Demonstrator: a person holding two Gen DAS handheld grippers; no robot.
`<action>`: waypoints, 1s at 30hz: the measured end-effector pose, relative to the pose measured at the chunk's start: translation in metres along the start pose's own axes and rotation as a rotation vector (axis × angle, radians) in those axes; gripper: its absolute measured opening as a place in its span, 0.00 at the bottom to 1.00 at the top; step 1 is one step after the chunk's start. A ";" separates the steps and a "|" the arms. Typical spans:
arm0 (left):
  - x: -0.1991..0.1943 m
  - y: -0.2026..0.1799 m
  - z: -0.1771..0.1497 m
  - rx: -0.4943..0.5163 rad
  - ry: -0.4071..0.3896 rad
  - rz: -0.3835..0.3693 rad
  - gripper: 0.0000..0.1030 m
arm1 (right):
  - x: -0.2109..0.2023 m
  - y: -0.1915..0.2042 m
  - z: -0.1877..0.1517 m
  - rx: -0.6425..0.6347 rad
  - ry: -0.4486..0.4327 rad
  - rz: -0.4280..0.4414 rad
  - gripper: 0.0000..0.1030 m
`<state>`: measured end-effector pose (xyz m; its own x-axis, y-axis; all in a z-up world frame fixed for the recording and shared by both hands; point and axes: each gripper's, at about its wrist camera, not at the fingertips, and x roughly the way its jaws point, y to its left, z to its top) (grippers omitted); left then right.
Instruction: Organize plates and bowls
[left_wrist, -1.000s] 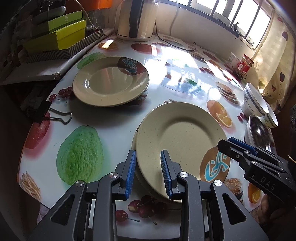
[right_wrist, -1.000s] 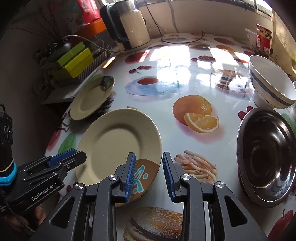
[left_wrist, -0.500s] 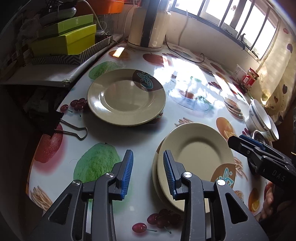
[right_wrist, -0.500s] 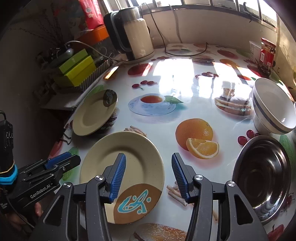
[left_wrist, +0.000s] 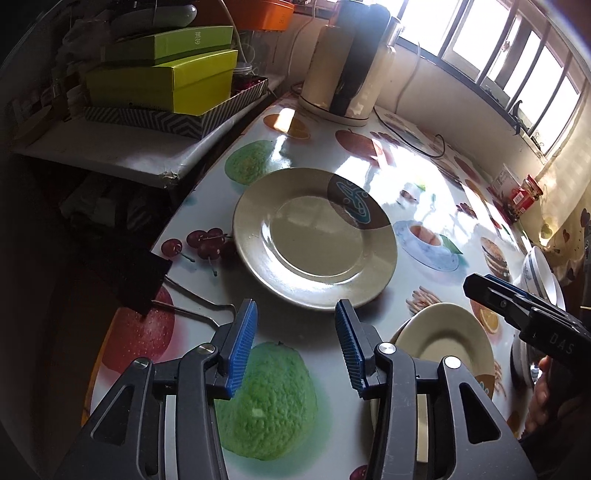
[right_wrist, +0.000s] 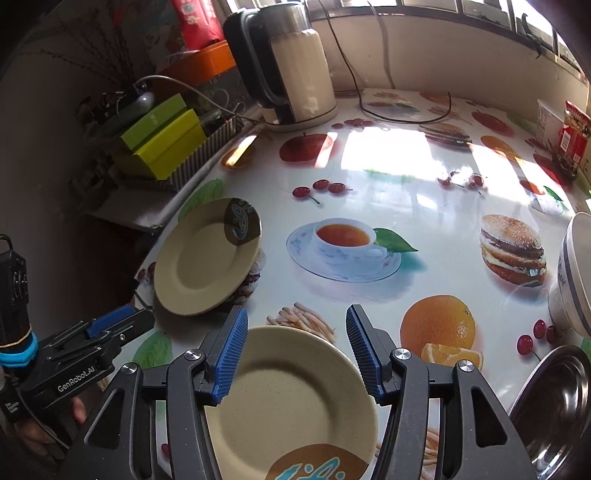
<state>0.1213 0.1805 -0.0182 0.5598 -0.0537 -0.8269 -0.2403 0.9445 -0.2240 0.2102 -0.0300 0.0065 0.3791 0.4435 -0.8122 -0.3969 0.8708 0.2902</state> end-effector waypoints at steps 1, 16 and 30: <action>0.001 0.003 0.003 -0.006 -0.001 -0.004 0.44 | 0.003 0.001 0.003 0.000 0.003 0.007 0.56; 0.027 0.036 0.038 -0.059 0.020 0.000 0.44 | 0.056 0.008 0.047 0.007 0.071 0.055 0.60; 0.046 0.041 0.046 -0.101 0.040 -0.016 0.44 | 0.085 0.017 0.058 -0.034 0.102 0.067 0.59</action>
<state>0.1732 0.2313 -0.0416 0.5326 -0.0832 -0.8422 -0.3113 0.9061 -0.2864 0.2842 0.0349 -0.0284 0.2642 0.4747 -0.8396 -0.4469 0.8316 0.3296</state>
